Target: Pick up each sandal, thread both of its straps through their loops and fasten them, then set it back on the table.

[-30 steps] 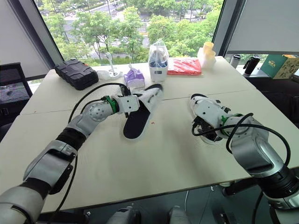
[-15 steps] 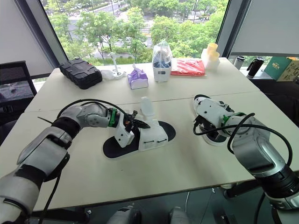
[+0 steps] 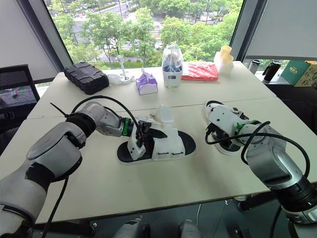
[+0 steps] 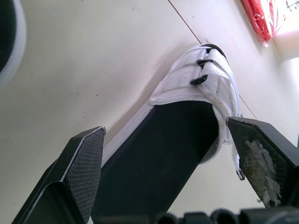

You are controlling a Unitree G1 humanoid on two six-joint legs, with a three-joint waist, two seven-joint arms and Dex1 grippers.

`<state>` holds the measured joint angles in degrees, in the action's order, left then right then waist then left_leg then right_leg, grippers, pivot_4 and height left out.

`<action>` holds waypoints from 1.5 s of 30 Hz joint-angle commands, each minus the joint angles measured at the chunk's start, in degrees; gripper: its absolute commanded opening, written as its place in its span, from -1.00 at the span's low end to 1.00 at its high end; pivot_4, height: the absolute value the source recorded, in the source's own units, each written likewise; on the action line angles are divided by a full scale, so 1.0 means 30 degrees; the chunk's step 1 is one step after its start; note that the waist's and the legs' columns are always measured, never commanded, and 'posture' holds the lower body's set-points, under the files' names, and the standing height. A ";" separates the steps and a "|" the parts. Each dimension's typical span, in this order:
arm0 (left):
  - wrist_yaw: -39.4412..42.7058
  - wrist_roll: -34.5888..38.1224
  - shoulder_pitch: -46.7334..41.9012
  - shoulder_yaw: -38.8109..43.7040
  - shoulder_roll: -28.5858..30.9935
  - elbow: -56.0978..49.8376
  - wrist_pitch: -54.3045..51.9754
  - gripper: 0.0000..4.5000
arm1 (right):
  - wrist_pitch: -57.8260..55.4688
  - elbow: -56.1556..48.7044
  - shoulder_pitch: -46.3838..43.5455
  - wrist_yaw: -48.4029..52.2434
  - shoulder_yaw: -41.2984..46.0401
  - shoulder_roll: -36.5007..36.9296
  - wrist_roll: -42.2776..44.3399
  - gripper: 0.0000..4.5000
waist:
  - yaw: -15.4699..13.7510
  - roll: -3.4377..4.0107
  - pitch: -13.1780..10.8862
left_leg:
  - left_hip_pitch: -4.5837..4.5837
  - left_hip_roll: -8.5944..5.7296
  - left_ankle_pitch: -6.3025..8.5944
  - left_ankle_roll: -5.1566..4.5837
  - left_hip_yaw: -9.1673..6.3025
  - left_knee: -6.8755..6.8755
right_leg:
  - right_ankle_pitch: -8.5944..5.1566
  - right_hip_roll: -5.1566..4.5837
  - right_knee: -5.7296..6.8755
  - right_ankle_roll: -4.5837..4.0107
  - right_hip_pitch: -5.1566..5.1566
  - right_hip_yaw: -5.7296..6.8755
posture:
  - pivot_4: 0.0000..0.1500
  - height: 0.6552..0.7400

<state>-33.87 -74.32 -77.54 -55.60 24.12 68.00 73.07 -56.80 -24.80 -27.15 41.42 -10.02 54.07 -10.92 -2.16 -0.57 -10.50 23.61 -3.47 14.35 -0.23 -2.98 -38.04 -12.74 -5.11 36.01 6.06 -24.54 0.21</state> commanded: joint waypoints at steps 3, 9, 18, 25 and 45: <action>-0.3037 -0.1389 -0.1169 -0.1643 -0.0274 0.0591 -0.0394 0.61 | 0.0198 -0.0698 -0.0231 -0.0132 0.0397 0.0375 -0.0104 1.00 | -0.0007 -0.0003 -0.0001 | 0.0001 -0.0001 0.0000 0.0000 0.0003 0.0000 | 0.0000 0.0000 0.0000 0.0001 0.0000 0.0000 | 1.00 1.00; -0.2743 -0.1443 -0.1410 -0.2486 -0.0229 0.1343 -0.0196 0.98 | 0.0233 -0.0768 -0.0294 -0.0092 0.0365 0.0406 -0.0101 1.00 | 0.0005 -0.0003 -0.0002 | 0.0000 0.0000 0.0000 0.0001 0.0005 0.0000 | 0.0000 0.0000 0.0000 0.0001 0.0000 0.0000 | 1.00 1.00; 0.4604 0.4032 -0.1221 0.1126 0.3358 0.3721 0.3637 0.98 | 0.0625 -0.0507 -0.0462 -0.0185 0.0036 0.0069 -0.0111 1.00 | 0.0452 -0.0013 -0.0007 | -0.0009 0.0020 0.0002 0.0003 0.0017 0.0008 | 0.0000 0.0001 0.0002 0.0000 -0.0009 0.0004 | 1.00 1.00; 2.3148 1.2406 -0.0867 1.5004 0.1439 1.1802 0.2366 0.75 | 0.1259 -0.0162 -0.0584 -0.0273 -0.0191 -0.0243 -0.0123 1.00 | 0.0447 -0.0031 -0.0010 | -0.0007 -0.0018 0.0000 -0.0004 0.0097 -0.0031 | 0.0002 -0.0017 -0.0005 -0.0001 0.0020 0.0021 | 1.00 1.00; 3.8116 1.8467 -0.1727 2.5821 0.1193 1.7335 -1.1157 -0.98 | 0.7102 0.1443 -0.0940 0.0085 -0.0477 -0.3085 0.1297 1.00 | 0.0974 -0.0040 -0.0014 | -0.0033 0.0003 0.0018 -0.0035 -0.0001 -0.0037 | -0.0005 0.0003 0.0066 0.0014 0.0018 0.0029 | 1.00 1.00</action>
<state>81.85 -20.52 -81.38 20.95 27.13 119.07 39.49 -41.17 -20.11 -29.89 40.68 -12.43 45.73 -9.16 0.76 -0.69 -10.54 23.51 -3.46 14.40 -0.34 -2.98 -38.16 -12.75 -5.10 36.21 6.10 -24.49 0.30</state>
